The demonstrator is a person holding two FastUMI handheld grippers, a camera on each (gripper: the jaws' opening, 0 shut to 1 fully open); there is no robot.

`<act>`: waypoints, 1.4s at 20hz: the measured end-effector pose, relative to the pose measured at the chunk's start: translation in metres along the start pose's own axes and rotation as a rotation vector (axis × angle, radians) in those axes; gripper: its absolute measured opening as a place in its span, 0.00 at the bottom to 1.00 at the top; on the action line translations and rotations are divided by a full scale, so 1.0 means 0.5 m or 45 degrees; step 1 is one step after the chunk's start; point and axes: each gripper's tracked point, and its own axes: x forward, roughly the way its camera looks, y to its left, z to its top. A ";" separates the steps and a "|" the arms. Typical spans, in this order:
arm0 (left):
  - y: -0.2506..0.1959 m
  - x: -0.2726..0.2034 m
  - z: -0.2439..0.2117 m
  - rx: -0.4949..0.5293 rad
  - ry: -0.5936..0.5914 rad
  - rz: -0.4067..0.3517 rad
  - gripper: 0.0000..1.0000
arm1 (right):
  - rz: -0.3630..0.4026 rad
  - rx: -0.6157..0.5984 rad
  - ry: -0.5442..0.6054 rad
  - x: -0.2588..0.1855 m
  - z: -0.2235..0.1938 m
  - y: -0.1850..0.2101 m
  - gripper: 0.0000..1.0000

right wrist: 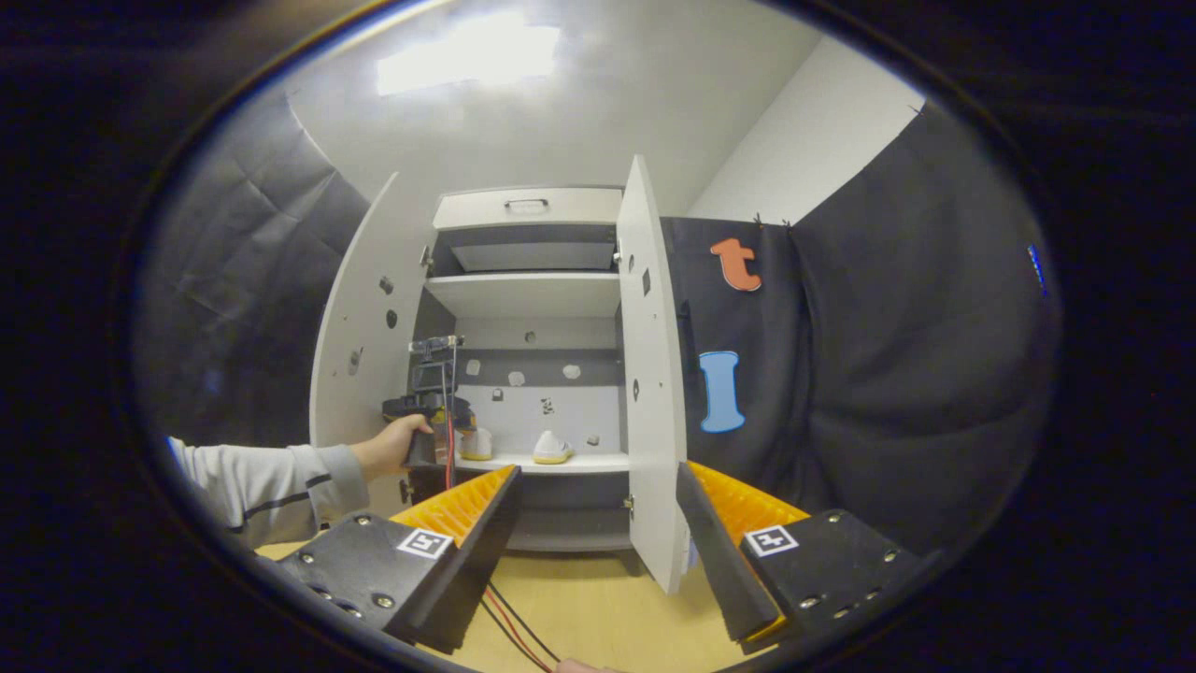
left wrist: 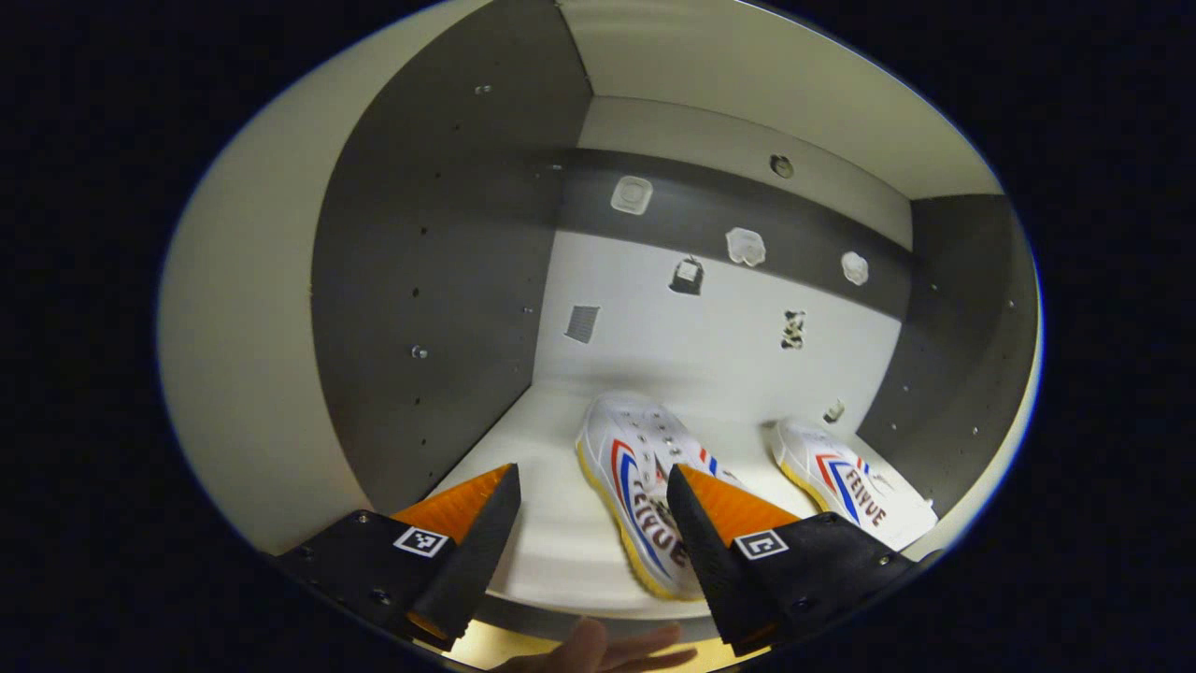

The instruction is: Grab one shoe with the right hand and put it into the shoe cabinet, grab the other shoe with the left hand and put it into the shoe cabinet; then close the right door with the right hand and the left door with the left hand.

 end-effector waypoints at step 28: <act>0.060 -0.694 -0.171 0.332 -0.319 -0.399 0.90 | -0.241 -0.186 0.159 0.178 0.027 -0.391 0.98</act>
